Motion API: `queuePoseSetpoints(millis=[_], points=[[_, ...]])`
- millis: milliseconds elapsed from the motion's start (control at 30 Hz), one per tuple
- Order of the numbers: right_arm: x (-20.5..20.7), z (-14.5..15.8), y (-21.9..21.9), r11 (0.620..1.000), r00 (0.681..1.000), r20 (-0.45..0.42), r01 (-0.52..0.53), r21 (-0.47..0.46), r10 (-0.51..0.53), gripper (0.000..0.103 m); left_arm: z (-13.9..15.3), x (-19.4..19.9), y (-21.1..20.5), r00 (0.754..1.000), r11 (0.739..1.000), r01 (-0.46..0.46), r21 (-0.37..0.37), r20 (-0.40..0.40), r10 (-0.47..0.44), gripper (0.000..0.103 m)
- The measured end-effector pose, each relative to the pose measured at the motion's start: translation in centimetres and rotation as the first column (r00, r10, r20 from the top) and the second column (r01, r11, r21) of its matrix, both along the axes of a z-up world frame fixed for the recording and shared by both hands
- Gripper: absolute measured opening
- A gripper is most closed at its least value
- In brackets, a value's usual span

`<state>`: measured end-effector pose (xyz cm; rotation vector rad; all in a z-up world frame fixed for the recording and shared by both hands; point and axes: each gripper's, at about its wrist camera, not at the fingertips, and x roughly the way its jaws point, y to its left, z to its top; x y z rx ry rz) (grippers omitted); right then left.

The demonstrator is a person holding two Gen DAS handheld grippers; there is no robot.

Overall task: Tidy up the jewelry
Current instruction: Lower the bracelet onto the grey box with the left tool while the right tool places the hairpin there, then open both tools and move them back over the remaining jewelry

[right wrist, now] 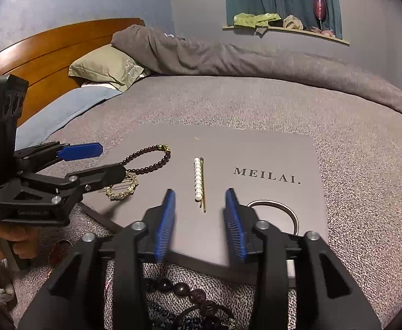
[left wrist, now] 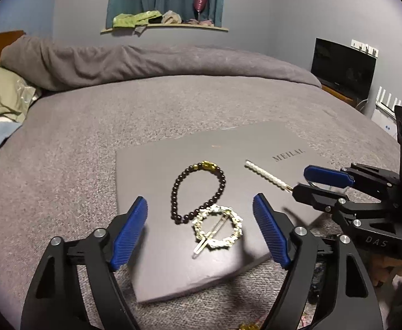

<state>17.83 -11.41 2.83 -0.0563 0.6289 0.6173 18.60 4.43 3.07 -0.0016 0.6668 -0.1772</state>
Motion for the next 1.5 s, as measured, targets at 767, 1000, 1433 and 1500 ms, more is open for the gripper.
queuePoseSetpoints(millis=[767,1000,1433,1500], points=[[-4.0,-0.3,-3.5,1.0,1.0,0.011,0.025,0.011,-0.025,0.058,0.1,-6.0,-0.9,0.999,0.999,0.03,0.014,0.015,-0.03,0.092],[-5.0,-0.9,-3.9,1.0,1.0,-0.014,0.01,-0.005,-0.01,0.058,-0.1,-8.1,0.3,0.999,0.999,0.038,0.001,0.004,-0.038,0.092],[-6.9,-2.1,-5.5,0.999,0.998,-0.05,0.024,-0.024,-0.025,0.058,-2.8,-10.9,0.5,0.995,0.996,0.078,0.032,-0.063,-0.076,0.092],[-7.2,-2.3,-6.0,0.999,0.998,-0.058,0.029,-0.018,-0.03,0.058,-3.2,-11.0,0.7,0.994,0.997,0.075,0.028,-0.077,-0.072,0.092]])
